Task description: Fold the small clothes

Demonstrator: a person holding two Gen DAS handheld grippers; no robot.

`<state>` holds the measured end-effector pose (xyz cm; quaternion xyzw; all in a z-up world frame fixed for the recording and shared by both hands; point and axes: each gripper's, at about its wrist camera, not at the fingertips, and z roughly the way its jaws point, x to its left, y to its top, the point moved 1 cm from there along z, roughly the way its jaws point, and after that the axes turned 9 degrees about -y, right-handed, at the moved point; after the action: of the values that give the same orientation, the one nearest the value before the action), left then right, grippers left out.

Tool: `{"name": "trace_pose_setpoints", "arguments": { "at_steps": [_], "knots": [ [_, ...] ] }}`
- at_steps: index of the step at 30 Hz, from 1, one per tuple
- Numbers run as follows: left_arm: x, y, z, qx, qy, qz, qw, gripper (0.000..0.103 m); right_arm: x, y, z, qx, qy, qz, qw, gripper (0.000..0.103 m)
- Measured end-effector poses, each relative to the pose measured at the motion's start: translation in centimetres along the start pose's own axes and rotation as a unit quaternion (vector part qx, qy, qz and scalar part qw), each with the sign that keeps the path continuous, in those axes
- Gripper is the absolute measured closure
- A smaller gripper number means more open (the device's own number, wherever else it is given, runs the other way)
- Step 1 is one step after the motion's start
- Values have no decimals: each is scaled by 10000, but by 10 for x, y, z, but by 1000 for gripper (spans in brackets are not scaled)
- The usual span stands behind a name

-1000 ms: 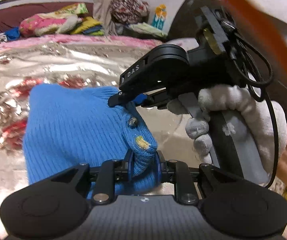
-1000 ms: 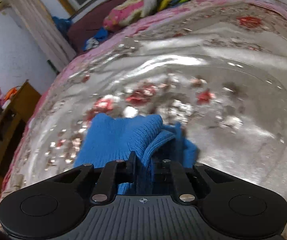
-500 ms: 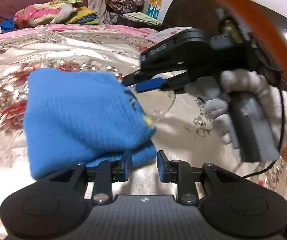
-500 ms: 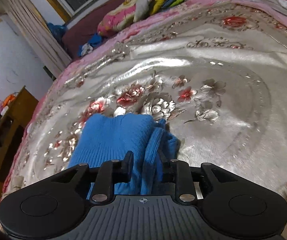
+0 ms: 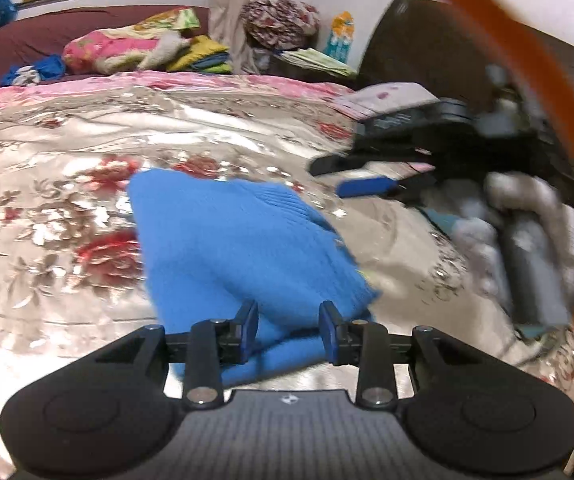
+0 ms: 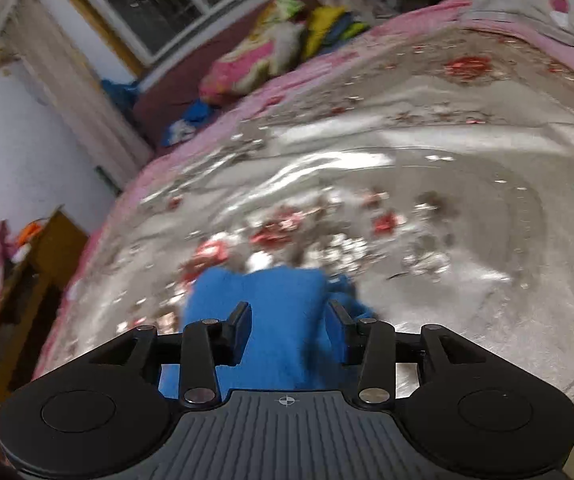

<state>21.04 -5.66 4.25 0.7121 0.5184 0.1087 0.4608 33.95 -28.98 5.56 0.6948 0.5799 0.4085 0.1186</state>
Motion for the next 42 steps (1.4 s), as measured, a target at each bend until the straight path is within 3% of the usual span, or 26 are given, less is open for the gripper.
{"name": "trace_pose_setpoints", "arguments": {
  "at_steps": [8,9,11,13,16,21,27,29,31,34,36,38,39,40,42],
  "knots": [
    [27,-3,-4,-41,261,-248,9993,64,5,-54,-5,704,-122,-512,9961,62],
    [29,-2,-3,-32,296,-241,9993,64,6,-58,-4,753,-106,-544,9956,67],
    [29,0,-4,-41,340,-199,9992,64,10,-65,-7,669,-114,-784,9946,91],
    [30,3,-4,-101,356,-181,9992,64,12,-68,-17,690,97,-838,9940,95],
    [34,5,-1,-187,335,-262,9989,59,8,-78,-33,482,-24,-1012,9937,96],
    [44,-1,24,198,462,-340,9982,59,-11,-99,-24,811,-109,-787,9935,96],
    [44,-4,27,288,521,-165,9981,58,-7,-76,-43,533,55,-561,9970,85],
    [45,-3,29,303,511,-212,9980,58,-5,-62,-44,315,110,-397,9987,75],
    [45,-4,29,305,532,-216,9979,58,0,-48,-33,141,46,-261,9995,53],
    [42,-3,30,338,568,-174,9977,58,5,-34,-2,204,-84,-114,9997,54],
    [42,-3,30,351,570,-172,9976,58,8,-31,20,273,-388,-108,9988,53],
    [42,-2,29,350,551,-162,9977,58,7,-31,34,403,-539,-21,9977,64],
    [42,-1,28,341,533,-153,9979,58,4,-32,35,446,-462,82,9979,80],
    [42,0,26,336,525,-154,9979,58,1,-33,32,443,-316,155,9984,89],
    [43,2,21,257,474,-172,9984,58,-2,-34,15,284,-120,200,9993,93]
  ]
}}
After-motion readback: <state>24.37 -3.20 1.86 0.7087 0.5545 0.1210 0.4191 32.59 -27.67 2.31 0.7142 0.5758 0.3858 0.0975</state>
